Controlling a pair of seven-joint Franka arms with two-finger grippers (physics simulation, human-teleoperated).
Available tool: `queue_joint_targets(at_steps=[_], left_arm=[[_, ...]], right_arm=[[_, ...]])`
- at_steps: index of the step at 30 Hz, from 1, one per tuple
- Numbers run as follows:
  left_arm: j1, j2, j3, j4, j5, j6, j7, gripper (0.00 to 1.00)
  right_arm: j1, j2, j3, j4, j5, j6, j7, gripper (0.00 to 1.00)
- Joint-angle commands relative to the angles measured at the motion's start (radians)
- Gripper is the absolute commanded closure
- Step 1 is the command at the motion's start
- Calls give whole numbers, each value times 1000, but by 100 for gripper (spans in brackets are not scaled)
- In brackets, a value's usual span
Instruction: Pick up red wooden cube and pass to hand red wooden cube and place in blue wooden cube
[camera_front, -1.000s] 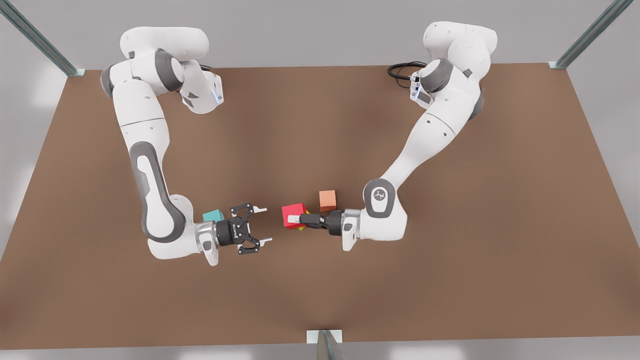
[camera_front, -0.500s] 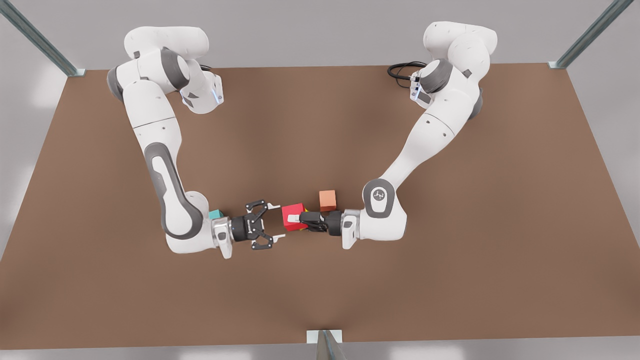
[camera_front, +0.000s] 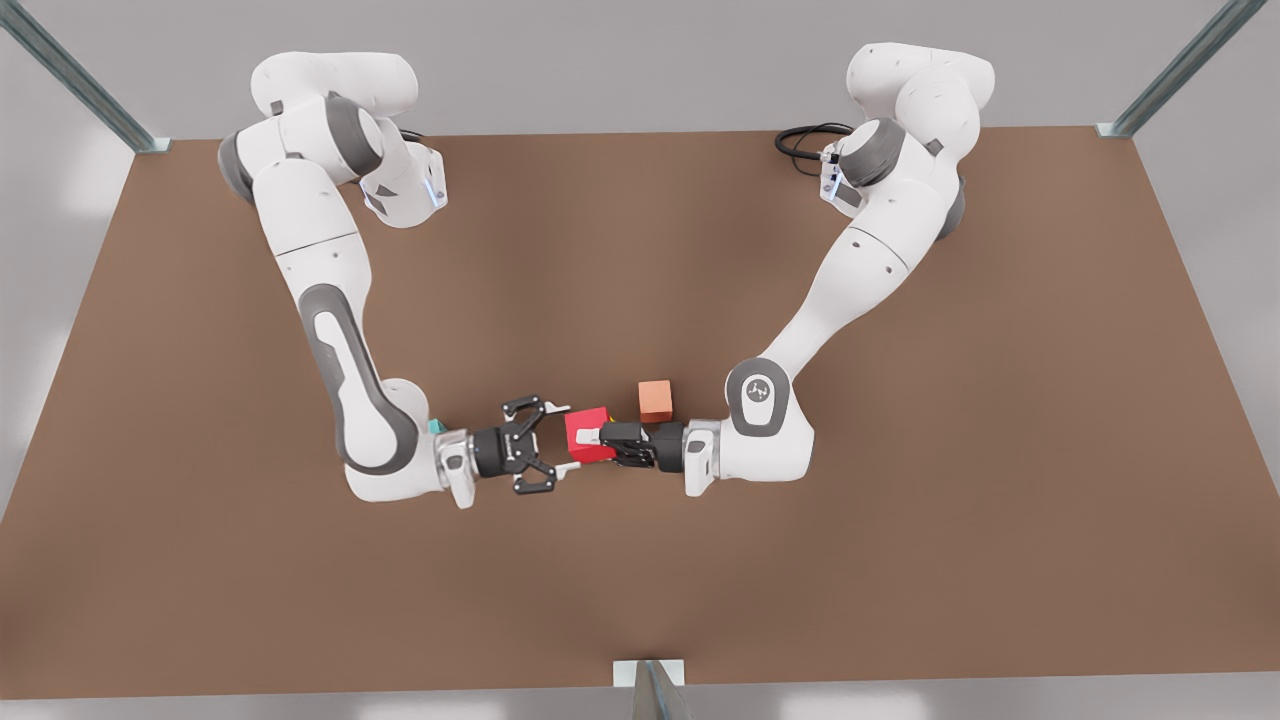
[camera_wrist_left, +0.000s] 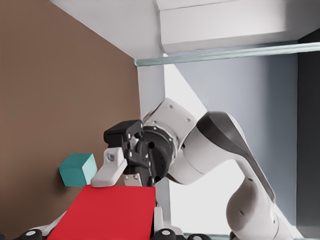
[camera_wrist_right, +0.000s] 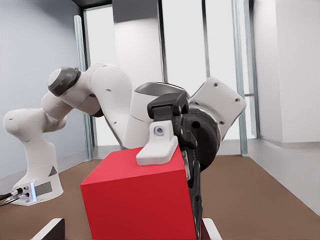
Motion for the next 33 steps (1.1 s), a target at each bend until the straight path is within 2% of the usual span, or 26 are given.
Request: queue_joint_targets(at_steps=[1, 18, 19, 20, 21, 23, 25, 26, 27, 31, 33], left_arm=[[0, -2, -1, 0, -22, -10, 120, 51], [-8, 0, -1, -1, -22, 19, 126, 51], [-8, 0, -1, -1, -22, 19, 126, 51], [-8, 0, -1, -1, -22, 19, 126, 51], [-8, 0, -1, -1, -22, 19, 126, 51], [-8, -2, -1, -1, -22, 19, 125, 51], [-6, -2, -1, -3, -24, 19, 125, 18], [-6, -2, -1, -3, -24, 19, 125, 13], [-6, -2, -2, -4, -24, 19, 122, 0], [9, -8, -1, -10, -18, 16, 123, 0], [86, -34, -5, -54, -5, -36, 125, 0]], right_arm=[[6, -1, 0, 2, 11, 10, -82, 0], [56, 2, 0, 6, 60, 53, -47, 1], [56, 0, 0, 6, 60, 53, -47, 10], [56, 0, 0, 6, 60, 53, -47, 29], [56, 0, 0, 6, 60, 53, -47, 38], [56, 2, 0, 6, 60, 53, -47, 37], [56, 2, 0, 5, 60, 53, -47, 37], [56, 2, 0, 5, 60, 53, -47, 37], [56, 2, 0, 5, 60, 53, -47, 37], [56, 2, 0, 5, 60, 53, -47, 37], [50, 2, 0, 3, 58, 51, -47, 37]])
